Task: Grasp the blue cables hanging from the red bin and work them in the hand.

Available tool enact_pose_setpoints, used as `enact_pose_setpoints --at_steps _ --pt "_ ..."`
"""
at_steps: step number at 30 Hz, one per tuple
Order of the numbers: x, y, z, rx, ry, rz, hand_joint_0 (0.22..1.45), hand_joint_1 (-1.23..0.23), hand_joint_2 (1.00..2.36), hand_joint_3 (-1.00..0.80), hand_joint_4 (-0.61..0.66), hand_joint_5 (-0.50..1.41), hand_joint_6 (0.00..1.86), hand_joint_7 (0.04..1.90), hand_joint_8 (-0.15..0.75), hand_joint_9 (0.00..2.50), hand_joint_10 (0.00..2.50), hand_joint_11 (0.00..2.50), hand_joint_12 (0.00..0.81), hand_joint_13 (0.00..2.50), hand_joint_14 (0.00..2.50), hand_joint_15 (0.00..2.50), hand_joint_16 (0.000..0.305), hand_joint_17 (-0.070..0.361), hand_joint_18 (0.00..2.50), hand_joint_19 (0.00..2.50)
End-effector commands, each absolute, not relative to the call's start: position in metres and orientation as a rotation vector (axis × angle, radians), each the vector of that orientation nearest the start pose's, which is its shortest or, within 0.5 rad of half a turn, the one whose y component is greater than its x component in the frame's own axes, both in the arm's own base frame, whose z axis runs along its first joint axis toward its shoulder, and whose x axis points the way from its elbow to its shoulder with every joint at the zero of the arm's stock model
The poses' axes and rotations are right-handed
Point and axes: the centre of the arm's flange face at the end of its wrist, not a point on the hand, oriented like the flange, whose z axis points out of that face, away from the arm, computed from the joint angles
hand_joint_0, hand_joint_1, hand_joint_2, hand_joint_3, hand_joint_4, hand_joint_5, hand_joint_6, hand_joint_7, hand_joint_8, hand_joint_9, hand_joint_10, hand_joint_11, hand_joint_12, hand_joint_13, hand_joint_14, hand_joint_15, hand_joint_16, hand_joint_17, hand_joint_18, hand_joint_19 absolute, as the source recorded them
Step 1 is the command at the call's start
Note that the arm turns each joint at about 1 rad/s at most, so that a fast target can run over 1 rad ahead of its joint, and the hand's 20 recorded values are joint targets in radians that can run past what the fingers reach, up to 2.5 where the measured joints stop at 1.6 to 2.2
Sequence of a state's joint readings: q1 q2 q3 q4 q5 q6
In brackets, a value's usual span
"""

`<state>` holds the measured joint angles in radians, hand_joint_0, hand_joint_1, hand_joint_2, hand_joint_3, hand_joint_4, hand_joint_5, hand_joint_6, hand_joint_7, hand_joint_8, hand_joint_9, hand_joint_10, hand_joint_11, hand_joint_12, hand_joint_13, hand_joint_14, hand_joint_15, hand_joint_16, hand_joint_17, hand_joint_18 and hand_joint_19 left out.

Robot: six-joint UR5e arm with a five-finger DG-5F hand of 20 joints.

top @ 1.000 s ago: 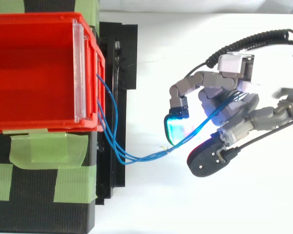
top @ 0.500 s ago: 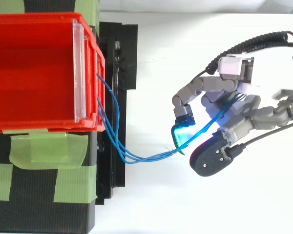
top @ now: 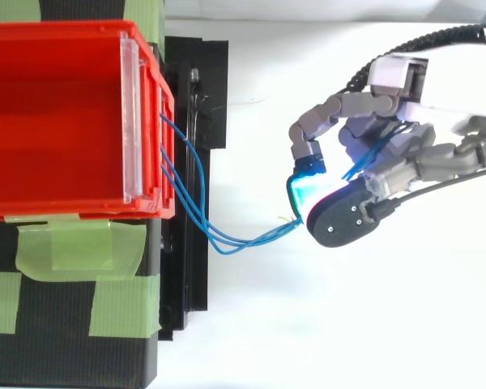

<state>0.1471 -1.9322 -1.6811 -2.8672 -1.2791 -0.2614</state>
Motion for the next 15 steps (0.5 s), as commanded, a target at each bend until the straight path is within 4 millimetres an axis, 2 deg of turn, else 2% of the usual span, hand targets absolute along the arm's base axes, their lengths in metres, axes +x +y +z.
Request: enact_pose_setpoints --at_steps 1,8,15 --pt "0.5915 -0.077 0.2652 1.181 1.394 0.792 0.9 -0.58 1.01 -0.8 0.2 0.21 0.57 1.33 0.549 0.94 2.5 2.5 0.584 1.21 2.5 2.11 0.05 0.112 1.61 0.96" --pt "0.5917 -0.0776 0.2667 1.178 1.393 0.794 0.89 -0.57 1.01 -0.86 0.21 0.21 0.57 1.32 0.547 0.93 2.5 2.5 0.577 1.19 2.5 2.09 0.05 0.112 1.61 0.96" --pt "0.593 -0.0796 0.2679 1.177 1.389 0.797 0.9 -0.58 1.01 -0.78 0.2 0.19 0.57 1.32 0.542 0.91 2.5 2.5 0.58 1.19 2.5 2.12 0.049 0.109 1.6 1.01"
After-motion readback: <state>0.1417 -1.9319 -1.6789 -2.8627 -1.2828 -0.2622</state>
